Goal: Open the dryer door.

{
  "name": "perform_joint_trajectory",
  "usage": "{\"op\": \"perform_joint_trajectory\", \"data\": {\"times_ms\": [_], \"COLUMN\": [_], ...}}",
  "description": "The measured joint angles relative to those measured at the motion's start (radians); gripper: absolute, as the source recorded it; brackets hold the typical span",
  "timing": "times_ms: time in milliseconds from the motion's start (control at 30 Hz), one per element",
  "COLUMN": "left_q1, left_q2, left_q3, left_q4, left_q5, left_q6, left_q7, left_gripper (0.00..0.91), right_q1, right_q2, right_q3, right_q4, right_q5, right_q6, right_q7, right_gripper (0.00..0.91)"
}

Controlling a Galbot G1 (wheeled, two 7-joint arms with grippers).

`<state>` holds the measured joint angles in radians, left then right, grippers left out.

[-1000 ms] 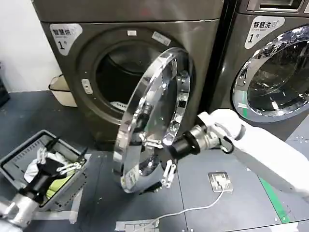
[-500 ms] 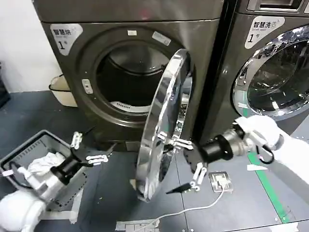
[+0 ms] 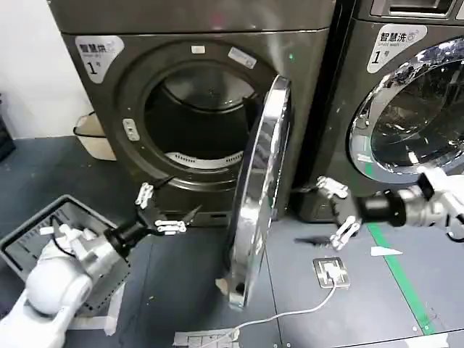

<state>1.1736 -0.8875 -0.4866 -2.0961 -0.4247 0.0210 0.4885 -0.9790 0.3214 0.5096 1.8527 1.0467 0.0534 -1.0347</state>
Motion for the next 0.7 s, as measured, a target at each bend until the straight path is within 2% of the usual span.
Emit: {"op": "perform_joint_trajectory", "data": {"times_ms": [167,333,567,700], "left_q1": [-0.064,-0.132,-0.225,-0.273], "left_q2": [-0.018,-0.038,-0.063,-0.085], "left_q3": [0.080,0.159,0.255,0.310], "left_q4": [0.023,0.048,0.093,0.117], "left_q5": [0.009,0.009,0.006,0.008], "left_q6": [0.000,0.000,-0.006,-0.009], "left_q7": [-0.001,-0.002,-0.002,-0.002], "left_gripper": [0.907,0.907,0.907,0.907], "right_q1": [-0.215,-0.462,-0.738,-0.840], "right_q2": [0.018,0.080,0.240,0.350], "right_q3": [0.230,0.488,0.827,0.963], "right_q4": [-0.028,-0.015,0.039,0.044], "right_q5": [-0.007,-0.012,-0.022,-0.062], "right_q6": [0.042,0.061,0.094,0.141], "right_q7": [0.029,0.052,0.047,0.055], "right_gripper": [0.907,0.907,0.907,0.907]}}
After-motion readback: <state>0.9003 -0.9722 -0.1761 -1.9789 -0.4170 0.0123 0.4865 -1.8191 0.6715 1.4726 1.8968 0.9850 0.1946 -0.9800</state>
